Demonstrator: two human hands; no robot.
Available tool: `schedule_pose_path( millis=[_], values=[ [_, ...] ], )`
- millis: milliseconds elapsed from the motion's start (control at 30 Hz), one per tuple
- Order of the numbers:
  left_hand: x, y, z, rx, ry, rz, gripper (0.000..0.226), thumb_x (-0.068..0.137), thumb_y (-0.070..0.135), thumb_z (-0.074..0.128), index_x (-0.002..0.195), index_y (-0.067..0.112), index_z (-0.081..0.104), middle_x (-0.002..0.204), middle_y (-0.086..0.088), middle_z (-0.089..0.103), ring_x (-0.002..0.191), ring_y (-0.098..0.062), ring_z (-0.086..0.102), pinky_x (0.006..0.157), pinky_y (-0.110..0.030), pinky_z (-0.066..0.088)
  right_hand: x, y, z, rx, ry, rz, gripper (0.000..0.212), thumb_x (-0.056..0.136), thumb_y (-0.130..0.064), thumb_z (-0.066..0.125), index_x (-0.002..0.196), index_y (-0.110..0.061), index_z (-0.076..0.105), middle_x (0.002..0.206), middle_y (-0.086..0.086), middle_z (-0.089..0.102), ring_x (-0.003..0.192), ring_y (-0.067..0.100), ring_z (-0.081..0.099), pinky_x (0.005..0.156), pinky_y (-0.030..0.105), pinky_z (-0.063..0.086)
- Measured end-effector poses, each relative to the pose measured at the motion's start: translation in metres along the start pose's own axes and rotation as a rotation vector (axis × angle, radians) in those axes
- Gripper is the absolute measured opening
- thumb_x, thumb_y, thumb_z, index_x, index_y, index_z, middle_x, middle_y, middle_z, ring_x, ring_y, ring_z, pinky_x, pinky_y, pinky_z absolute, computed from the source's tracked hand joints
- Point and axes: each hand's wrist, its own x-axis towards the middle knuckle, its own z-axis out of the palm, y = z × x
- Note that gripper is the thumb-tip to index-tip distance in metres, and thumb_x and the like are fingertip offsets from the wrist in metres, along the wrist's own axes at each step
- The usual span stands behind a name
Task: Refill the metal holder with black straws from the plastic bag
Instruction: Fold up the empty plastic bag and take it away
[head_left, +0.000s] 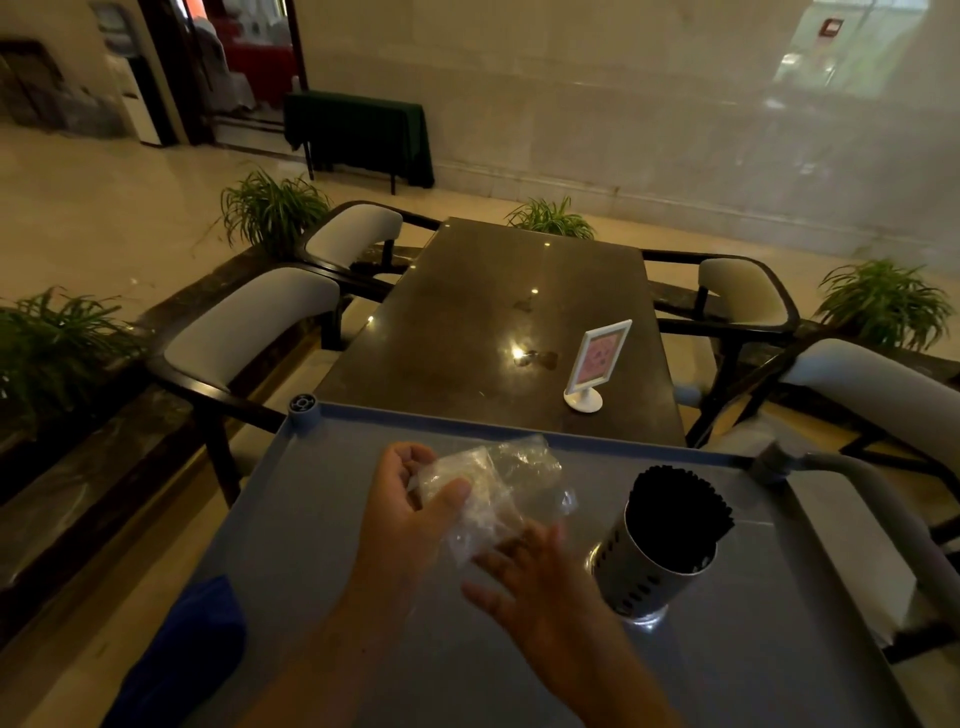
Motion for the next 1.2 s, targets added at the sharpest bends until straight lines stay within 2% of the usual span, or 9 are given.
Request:
schedule_pose_path(
  millis=[133,300,467,567,667,833,967,1067,1200],
  values=[
    [-0.013,-0.004,0.008,0.05,0.085,0.054,0.032,0.085,0.017,0.075,0.102,0.031,0.05,0.091,0.004,0.07,0.077,-0.012,0.075,0.055,-0.02,0.057,-0.002,0.017,0.029,-0.078,-0.118,0.016,0.075,0.068,-0.053,0.079,0.129,-0.013,0.06,0.132,0.018,0.061,0.119,0.033,0.059,0.095,0.05,0.048],
    [-0.021,-0.015,0.004,0.148,0.181,0.105,0.026,0.085,0.022,0.074,0.094,0.03,0.051,0.087,0.0,0.067,0.076,-0.01,0.07,0.059,-0.019,0.057,0.01,0.013,0.04,-0.25,0.026,-0.026,0.034,0.091,-0.041,0.06,0.115,-0.019,0.07,0.119,0.014,0.07,0.114,0.031,0.064,0.087,0.04,0.055],
    [-0.017,-0.019,-0.024,0.1,0.088,-0.018,0.033,0.088,0.009,0.07,0.108,0.026,0.05,0.092,-0.007,0.068,0.078,-0.015,0.072,0.064,-0.027,0.061,0.02,0.014,0.027,-0.403,0.23,-0.119,0.016,0.092,-0.019,0.061,0.101,-0.011,0.072,0.096,0.014,0.074,0.087,0.029,0.069,0.07,0.034,0.057],
    [-0.02,-0.022,-0.043,0.069,-0.082,-0.201,0.032,0.091,0.012,0.067,0.117,0.027,0.056,0.099,-0.006,0.075,0.088,-0.023,0.074,0.074,-0.035,0.063,0.021,0.017,0.025,-0.576,0.189,-0.166,0.014,0.094,-0.015,0.058,0.101,-0.012,0.07,0.089,0.006,0.076,0.079,0.019,0.072,0.065,0.028,0.057],
    [-0.035,-0.023,-0.063,0.103,-0.134,-0.312,0.023,0.088,0.03,0.068,0.11,0.025,0.067,0.096,0.005,0.077,0.086,-0.015,0.075,0.066,-0.024,0.06,0.022,0.024,0.024,-0.735,0.062,-0.14,0.013,0.095,-0.014,0.057,0.1,-0.013,0.069,0.09,0.007,0.076,0.08,0.018,0.073,0.065,0.025,0.058],
    [-0.087,-0.025,-0.095,0.249,0.189,-0.307,0.007,0.092,0.02,0.067,0.092,0.027,0.068,0.082,0.005,0.073,0.072,-0.001,0.072,0.056,-0.015,0.055,0.019,0.056,0.03,-0.861,-0.251,-0.012,0.019,0.092,-0.029,0.062,0.107,-0.019,0.067,0.097,0.0,0.075,0.088,0.018,0.072,0.071,0.029,0.058],
    [-0.155,-0.032,-0.125,0.262,0.467,-0.314,0.01,0.091,0.017,0.068,0.099,0.011,0.07,0.091,-0.008,0.075,0.074,-0.013,0.074,0.059,-0.023,0.059,0.0,0.107,0.053,-0.957,-0.52,0.093,0.045,0.072,-0.051,0.077,0.11,-0.035,0.06,0.102,-0.015,0.07,0.091,0.011,0.07,0.07,0.027,0.059],
    [-0.215,-0.037,-0.15,0.175,0.647,-0.341,0.01,0.09,0.017,0.069,0.099,0.013,0.07,0.095,-0.009,0.076,0.082,-0.022,0.075,0.062,-0.027,0.057,-0.022,0.153,0.071,-0.955,-0.642,0.189,0.026,0.078,-0.035,0.077,0.1,-0.04,0.063,0.098,-0.014,0.072,0.087,0.01,0.071,0.07,0.029,0.061],
    [-0.285,-0.041,-0.181,0.096,0.862,-0.309,0.017,0.089,0.008,0.07,0.092,0.025,0.074,0.094,-0.005,0.077,0.081,-0.024,0.076,0.059,-0.033,0.06,-0.048,0.209,0.097,-1.049,-0.745,0.24,0.017,0.084,-0.012,0.073,0.096,-0.018,0.064,0.091,0.006,0.073,0.079,0.02,0.073,0.067,0.033,0.06]
  ],
)
